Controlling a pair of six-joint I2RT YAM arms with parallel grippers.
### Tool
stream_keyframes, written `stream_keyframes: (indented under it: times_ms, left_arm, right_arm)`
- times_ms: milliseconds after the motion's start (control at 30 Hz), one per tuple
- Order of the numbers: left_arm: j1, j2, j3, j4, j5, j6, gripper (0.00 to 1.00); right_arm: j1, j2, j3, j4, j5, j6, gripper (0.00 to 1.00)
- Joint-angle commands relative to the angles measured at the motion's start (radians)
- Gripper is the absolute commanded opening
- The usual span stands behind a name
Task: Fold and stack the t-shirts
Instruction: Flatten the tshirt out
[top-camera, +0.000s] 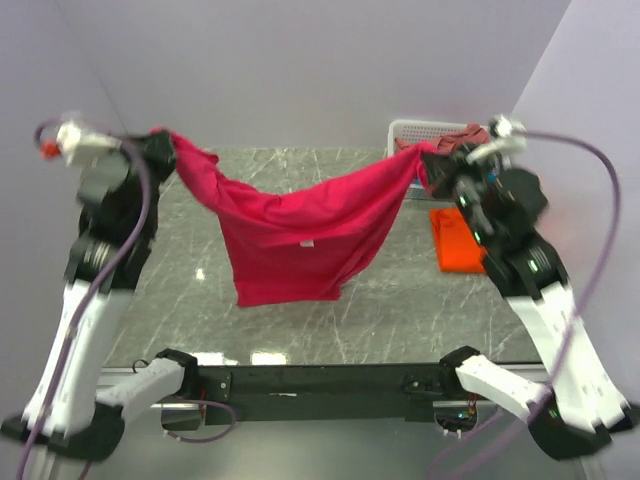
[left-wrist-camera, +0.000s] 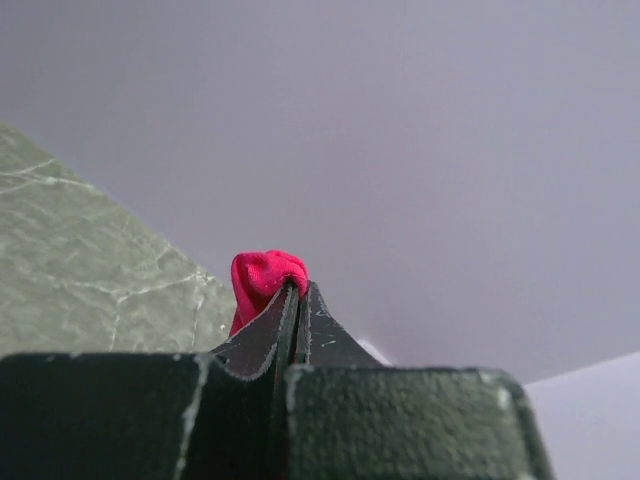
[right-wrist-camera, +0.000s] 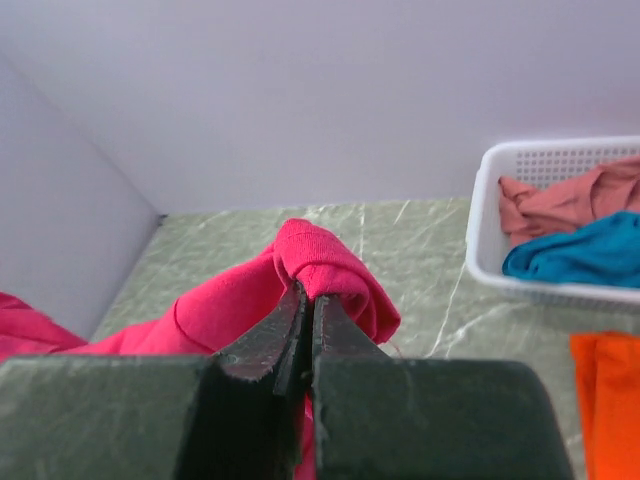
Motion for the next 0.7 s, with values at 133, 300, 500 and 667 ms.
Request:
stream_keyframes:
  times_ms: [133,300,500,667]
  left_arm:
    - [0.232,0.503,0.505,-0.008,0.310,0.137,0.01]
    - [0.355,0.697,0.924,-0.114,0.468,0.128,0.01]
    - [0.507,0.596,0.845,-0.146,0.558,0.057,0.01]
    - [0.512,0.364,0.321,-0.250,0.405,-0.030,0.01]
  right_arm:
    - [-0.108,0.469,0.523,0.021,-0.188,-0.088,0.00]
    - [-0.133,0.787,1.133,-0.121,-0.266,-0.059,0.00]
    - [-0.205,0.621,0.794,0.027,-0.389,0.050,0.00]
    - [-0.262,0.455,0.437,-0.005,-0.429,0.075,0.00]
